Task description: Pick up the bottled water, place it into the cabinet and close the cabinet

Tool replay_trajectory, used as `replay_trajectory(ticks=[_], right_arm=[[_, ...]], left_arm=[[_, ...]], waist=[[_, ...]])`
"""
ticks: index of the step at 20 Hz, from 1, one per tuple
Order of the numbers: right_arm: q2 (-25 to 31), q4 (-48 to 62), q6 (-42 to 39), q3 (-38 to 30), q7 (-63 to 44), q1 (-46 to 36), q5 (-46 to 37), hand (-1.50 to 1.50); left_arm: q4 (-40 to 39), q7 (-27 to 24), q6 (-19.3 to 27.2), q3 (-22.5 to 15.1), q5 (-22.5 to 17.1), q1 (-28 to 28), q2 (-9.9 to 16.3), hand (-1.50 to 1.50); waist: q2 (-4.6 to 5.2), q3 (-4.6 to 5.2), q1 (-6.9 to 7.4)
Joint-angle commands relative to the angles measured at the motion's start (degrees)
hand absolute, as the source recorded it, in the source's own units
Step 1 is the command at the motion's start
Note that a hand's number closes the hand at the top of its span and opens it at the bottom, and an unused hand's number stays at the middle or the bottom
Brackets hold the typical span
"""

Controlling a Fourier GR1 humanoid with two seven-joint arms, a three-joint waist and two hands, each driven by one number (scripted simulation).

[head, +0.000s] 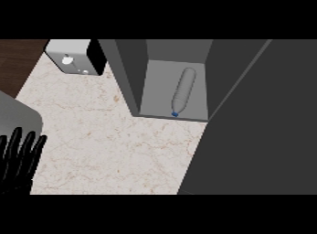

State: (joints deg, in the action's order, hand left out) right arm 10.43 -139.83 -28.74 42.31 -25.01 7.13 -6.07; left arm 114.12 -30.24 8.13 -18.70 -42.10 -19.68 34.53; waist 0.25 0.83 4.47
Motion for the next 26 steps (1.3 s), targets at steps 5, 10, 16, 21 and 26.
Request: replay_trajectory(ticks=[5, 10, 16, 21, 26], right_arm=[[-9.92, 7.24, 9.37, 1.56, -1.06, -3.21, 1.45, 1.50], [-9.94, 11.35, 6.00, 4.11, -3.39, -1.06, 9.95, 1.50], [-10.01, 15.20, 3.76, 2.83, -6.28, -0.07, 23.82, 1.50], [-10.03, 13.20, 10.87, -4.95, -3.08, 1.43, 25.06, 1.50], [-10.05, 12.96, 14.44, -10.46, 0.05, 2.99, 23.51, 1.50]], left_arm=[[0.38, -0.42, -1.68, 1.46, -0.56, 0.38, 0.95, -1.50], [0.69, -0.54, -4.30, 1.56, -1.25, -0.57, 2.13, -1.50], [0.95, 0.14, -4.74, 1.51, -1.68, 1.18, 2.01, -1.50], [-0.35, -0.53, -4.70, 2.87, -1.76, -0.08, 2.27, -1.50], [-0.03, -1.00, -4.37, 3.73, -2.08, -0.01, 1.95, -1.50]], waist=[[1.15, -0.03, 1.53], [2.07, 0.04, 4.52], [3.09, -0.07, 5.72], [2.06, -0.18, 2.57], [2.13, -0.24, 1.01]])
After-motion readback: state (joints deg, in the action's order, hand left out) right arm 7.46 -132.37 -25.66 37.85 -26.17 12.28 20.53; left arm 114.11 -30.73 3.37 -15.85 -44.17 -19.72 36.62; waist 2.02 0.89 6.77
